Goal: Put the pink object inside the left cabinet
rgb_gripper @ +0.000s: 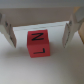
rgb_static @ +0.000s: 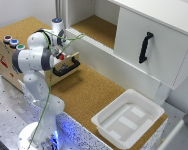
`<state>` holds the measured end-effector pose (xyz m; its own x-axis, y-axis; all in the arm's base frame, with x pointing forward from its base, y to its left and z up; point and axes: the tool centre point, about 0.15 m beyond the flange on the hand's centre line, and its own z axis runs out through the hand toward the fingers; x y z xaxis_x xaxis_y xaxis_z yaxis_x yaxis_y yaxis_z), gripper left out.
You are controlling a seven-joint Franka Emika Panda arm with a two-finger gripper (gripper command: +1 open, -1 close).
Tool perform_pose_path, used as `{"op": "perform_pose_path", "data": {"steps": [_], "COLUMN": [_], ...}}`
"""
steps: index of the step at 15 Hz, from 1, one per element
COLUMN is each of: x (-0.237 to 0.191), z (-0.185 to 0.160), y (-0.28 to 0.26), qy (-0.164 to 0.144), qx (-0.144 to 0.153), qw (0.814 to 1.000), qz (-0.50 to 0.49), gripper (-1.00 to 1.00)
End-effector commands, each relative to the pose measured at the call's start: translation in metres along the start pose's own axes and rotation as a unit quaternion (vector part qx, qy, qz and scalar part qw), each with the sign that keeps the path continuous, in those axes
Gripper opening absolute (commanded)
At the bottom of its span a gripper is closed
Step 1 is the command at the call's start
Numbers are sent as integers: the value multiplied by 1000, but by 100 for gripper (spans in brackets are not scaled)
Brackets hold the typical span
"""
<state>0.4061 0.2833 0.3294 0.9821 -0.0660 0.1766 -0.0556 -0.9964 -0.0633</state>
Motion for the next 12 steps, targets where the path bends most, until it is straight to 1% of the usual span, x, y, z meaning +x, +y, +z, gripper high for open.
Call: {"op": "perform_pose_path", "data": {"steps": [1, 2, 4, 5, 7, 8, 10, 12], "x": [-1, 0, -1, -4, -8, -12, -13, -8], "z": [10, -2, -11, -8, 4, 11, 19, 23], "y": [1, -1, -3, -3, -5, -7, -6, -1], "qy": [17, 3, 9, 5, -14, -19, -21, -6], "qx": [4, -2, -21, -24, -33, -51, -61, -59], "qw": [1000, 1000, 1000, 999, 998, 997, 996, 997], "qz": [6, -2, -21, -26, -42, -58, -62, -53], "gripper": [100, 100, 100, 100, 100, 100, 100, 100]}}
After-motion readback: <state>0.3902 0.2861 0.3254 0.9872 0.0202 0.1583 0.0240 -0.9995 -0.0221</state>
